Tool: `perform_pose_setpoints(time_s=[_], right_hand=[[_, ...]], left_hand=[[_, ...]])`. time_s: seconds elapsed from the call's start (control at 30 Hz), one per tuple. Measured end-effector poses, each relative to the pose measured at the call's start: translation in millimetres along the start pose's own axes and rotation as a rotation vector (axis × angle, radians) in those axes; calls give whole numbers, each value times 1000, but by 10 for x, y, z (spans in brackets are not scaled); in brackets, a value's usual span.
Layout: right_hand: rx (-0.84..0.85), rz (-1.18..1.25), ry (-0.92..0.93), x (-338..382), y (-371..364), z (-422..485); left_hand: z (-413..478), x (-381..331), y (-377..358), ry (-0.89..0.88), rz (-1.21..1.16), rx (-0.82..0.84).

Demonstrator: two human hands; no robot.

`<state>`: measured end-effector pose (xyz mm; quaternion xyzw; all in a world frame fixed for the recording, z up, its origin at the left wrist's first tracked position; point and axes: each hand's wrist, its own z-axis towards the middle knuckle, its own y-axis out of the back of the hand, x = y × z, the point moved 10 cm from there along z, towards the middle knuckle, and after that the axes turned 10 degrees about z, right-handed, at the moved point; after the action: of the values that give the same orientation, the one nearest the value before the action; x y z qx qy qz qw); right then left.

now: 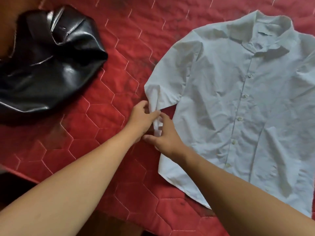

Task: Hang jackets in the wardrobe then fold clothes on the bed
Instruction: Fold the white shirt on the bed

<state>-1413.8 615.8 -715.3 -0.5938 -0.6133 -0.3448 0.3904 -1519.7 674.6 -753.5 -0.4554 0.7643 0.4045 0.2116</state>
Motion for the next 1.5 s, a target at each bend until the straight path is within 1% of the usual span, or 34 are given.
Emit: perform_pose_setpoints(time_s=[0.03, 0.07, 0.1, 0.17, 0.23, 0.27, 0.33, 0.37, 0.43, 0.47, 0.53, 0.57, 0.6, 0.67, 0.7, 0.73, 0.8, 0.87, 0.93, 1.0, 1.07, 1.13, 1.2, 1.23, 1.27, 1.33, 1.37, 1.4, 1.43, 1.5], right_hand=[[0, 76, 25, 77, -15, -44], [-34, 104, 32, 100, 16, -81], [-87, 100, 25, 122, 82, -135], [-228, 104, -20, 88, 307, -273], [-366, 129, -110, -41, 592, -458], [-425, 146, -168, -147, 735, -560], [-509, 182, -304, -438, 1004, -759], [-534, 184, -395, -636, 1124, -852], [-543, 145, -552, -999, 1313, -1024], [-525, 70, -576, -1119, 1398, -1067], [-434, -161, -539, -1175, 1523, -1086], [-414, -232, -497, -1172, 1579, -1094], [-430, -259, -452, -1142, 1653, -1117], [-539, -226, -385, -1086, 1847, -1220], [-600, -187, -378, -1104, 1944, -1287], [-628, -167, -400, -1162, 2016, -1346], [-559, -225, -491, -1302, 2066, -1424], [-429, -388, -583, -1429, 2105, -1475], [-338, -538, -625, -1474, 2147, -1490], [-260, -614, -648, -1489, 2138, -1473], [-169, -639, -653, -1506, 2077, -1427], [-78, -617, -655, -1523, 2000, -1390], [-22, -589, -672, -1558, 1966, -1386], [-7, -592, -683, -1560, 1966, -1386], [6, -594, -683, -1552, 1965, -1378], [21, -546, -654, -1513, 1946, -1341], [30, -474, -636, -1488, 1921, -1324], [40, -374, -619, -1460, 1895, -1312], [55, -260, -617, -1432, 1867, -1313], [81, -38, -620, -1375, 1816, -1320]], left_hand=[[-97, -148, -24, -54, -21, 62], [-204, -300, -74, -108, -42, 138], [-304, -427, -148, -159, -43, 222], [-466, -602, -349, -243, 35, 371], [-537, -668, -527, -241, 104, 429], [-537, -693, -578, -246, 149, 405], [-456, -722, -637, -299, 277, 275], [-402, -695, -673, -294, 305, 220], [-257, -513, -792, -167, 272, 182], [-192, -404, -873, -87, 233, 188], [-82, -299, -987, 11, 171, 169], [-22, -286, -1023, 36, 149, 142], [26, -302, -1047, 55, 129, 113], [100, -374, -1067, 47, 151, 44], [126, -430, -1063, 11, 216, 5], [127, -499, -1066, -42, 307, -22], [107, -648, -1125, -177, 476, -24], [103, -754, -1268, -274, 562, 36], [140, -792, -1398, -263, 569, 105], [194, -864, -1476, -268, 674, 114], [249, -949, -1541, -314, 830, 100], [317, -1053, -1575, -373, 881, 64], [366, -1205, -1504, -413, 797, -64], [386, -1279, -1422, -382, 687, -130], [417, -1323, -1356, -319, 541, -165], [524, -1238, -1334, -97, 249, -155], [551, -1169, -1372, 25, 131, -119], [556, -1108, -1455, 139, 5, -31], [577, -1051, -1578, 225, -119, 104], [504, -1050, -1824, 340, -356, 418]])
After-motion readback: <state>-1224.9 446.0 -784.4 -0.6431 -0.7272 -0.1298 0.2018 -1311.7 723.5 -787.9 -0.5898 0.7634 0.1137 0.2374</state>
